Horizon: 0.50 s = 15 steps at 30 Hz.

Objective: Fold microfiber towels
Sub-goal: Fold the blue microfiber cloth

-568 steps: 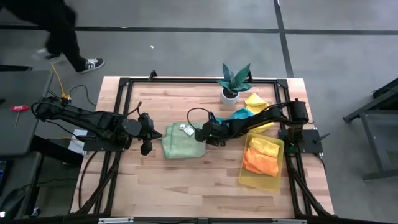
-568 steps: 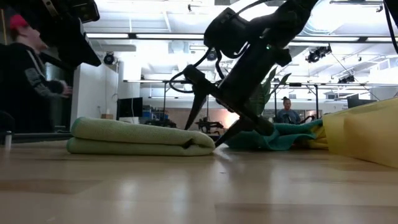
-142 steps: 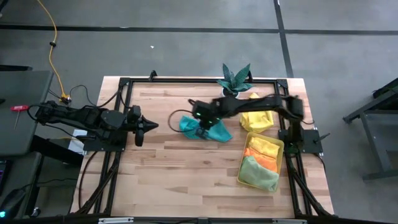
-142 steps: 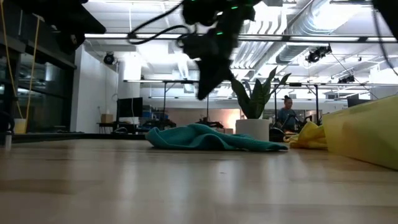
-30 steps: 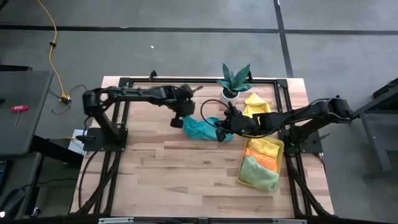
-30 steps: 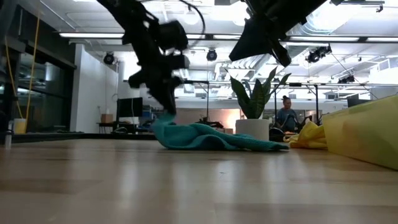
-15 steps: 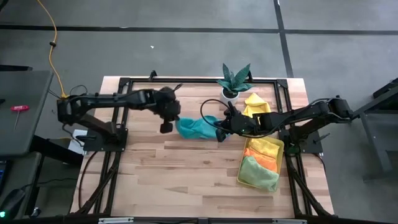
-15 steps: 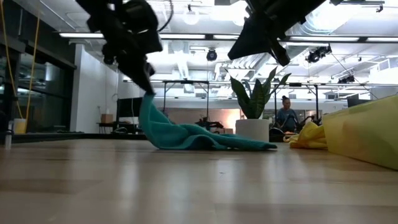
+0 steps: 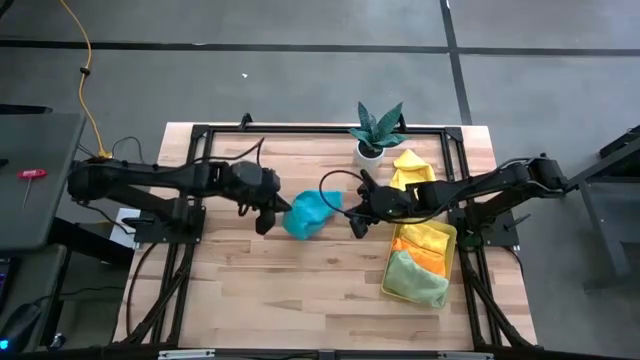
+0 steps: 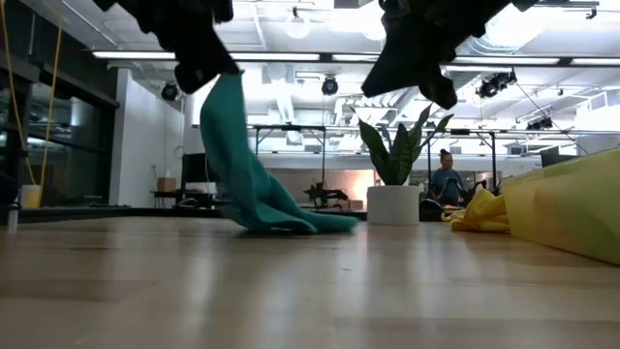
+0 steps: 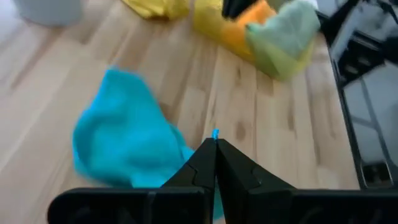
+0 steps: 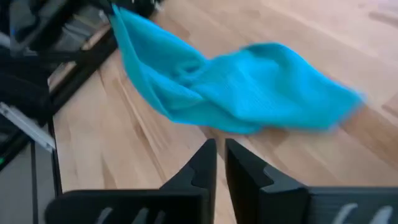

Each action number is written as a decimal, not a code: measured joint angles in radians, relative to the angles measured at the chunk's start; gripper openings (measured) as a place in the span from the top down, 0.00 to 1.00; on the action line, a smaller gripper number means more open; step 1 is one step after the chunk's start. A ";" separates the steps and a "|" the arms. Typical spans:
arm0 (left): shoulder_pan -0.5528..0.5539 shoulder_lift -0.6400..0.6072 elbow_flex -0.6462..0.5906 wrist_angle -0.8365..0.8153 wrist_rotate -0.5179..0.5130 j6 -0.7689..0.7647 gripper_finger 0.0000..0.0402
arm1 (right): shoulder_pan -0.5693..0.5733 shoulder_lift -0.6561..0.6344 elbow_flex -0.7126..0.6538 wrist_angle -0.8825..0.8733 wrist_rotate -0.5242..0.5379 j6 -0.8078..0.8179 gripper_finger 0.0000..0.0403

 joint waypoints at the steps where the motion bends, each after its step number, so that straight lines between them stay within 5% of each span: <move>1: -0.024 0.001 0.000 0.010 -0.039 -0.018 1.00 | 0.000 0.000 0.000 -0.010 -0.012 0.000 0.92; 9: -0.117 0.024 -0.059 0.070 -0.216 -0.125 1.00 | 0.031 0.138 0.001 0.039 -0.198 -0.141 0.67; 15: -0.157 -0.028 -0.221 0.157 -0.272 -0.297 1.00 | 0.056 0.303 0.051 0.094 -0.160 -0.268 0.54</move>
